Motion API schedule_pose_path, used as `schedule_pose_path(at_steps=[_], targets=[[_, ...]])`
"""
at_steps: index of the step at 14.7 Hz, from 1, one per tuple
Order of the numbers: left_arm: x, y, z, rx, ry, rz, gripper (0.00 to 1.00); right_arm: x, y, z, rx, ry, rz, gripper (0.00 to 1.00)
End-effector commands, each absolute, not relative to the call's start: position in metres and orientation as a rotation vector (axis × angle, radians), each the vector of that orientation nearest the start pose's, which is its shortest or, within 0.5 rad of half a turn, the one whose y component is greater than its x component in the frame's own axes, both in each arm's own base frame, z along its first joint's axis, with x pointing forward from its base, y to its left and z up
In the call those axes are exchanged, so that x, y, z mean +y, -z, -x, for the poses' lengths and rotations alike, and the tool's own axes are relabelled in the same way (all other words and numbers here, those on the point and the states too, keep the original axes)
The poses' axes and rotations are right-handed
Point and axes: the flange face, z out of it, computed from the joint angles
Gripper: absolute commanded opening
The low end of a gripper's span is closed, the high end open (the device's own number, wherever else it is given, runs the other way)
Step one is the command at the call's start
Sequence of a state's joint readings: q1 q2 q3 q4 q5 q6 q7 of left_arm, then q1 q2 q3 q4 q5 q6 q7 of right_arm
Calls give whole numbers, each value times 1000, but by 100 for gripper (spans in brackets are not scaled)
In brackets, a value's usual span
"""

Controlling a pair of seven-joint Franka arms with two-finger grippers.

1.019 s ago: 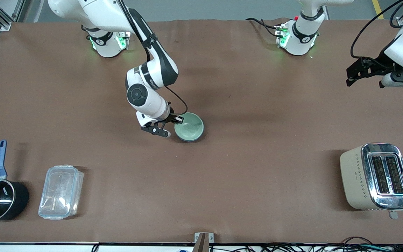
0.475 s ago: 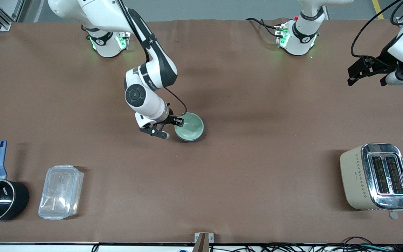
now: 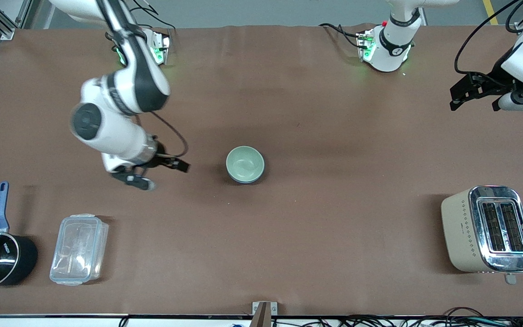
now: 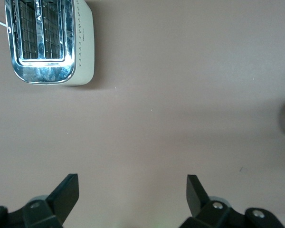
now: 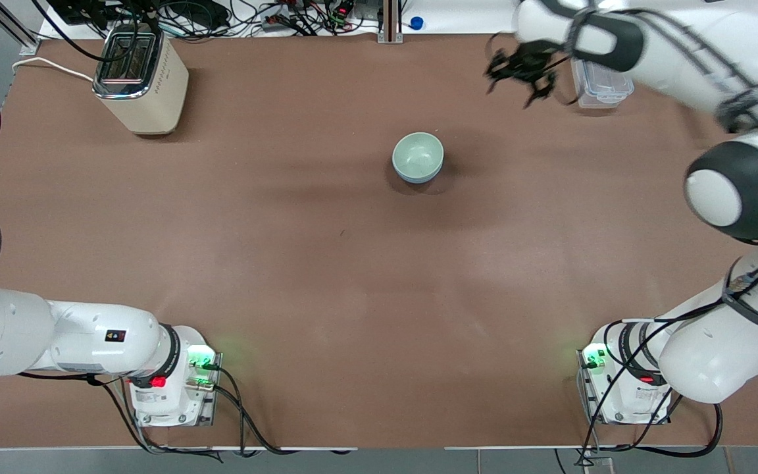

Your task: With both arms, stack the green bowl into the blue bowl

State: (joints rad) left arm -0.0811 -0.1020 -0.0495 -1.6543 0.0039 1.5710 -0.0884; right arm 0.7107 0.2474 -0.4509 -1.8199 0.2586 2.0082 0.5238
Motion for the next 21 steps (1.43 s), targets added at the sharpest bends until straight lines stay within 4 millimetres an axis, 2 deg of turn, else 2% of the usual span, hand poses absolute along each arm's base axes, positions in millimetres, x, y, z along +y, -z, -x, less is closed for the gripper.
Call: schedule_pose_path(at_steps=[1,5,8,11,13,15,17,18,21], targets=[[-72,-645,-509,52,31,3129,100,141,-425,-579,480,-90,3078,100],[-71,-646,-512,79,35,3129,100,42,-426,-570,427,-100,3056,100],[-68,-650,-517,71,48,3129,100,-20,-423,-564,432,-98,3120,100],[-68,-652,-517,67,55,3130,100,-64,-424,-556,417,-82,3117,100],[-68,-652,-517,67,52,3129,100,-96,-424,-543,408,-53,3103,100],[-68,-652,-517,69,52,3129,100,-116,-430,-535,364,-31,3097,100],[-67,-652,-517,64,52,3130,100,-120,-456,-532,301,29,3090,100],[-68,-652,-517,66,52,3129,100,-121,-475,-535,256,30,3091,100],[-68,-652,-517,66,55,3130,100,-140,-548,-538,278,1,3096,100]])
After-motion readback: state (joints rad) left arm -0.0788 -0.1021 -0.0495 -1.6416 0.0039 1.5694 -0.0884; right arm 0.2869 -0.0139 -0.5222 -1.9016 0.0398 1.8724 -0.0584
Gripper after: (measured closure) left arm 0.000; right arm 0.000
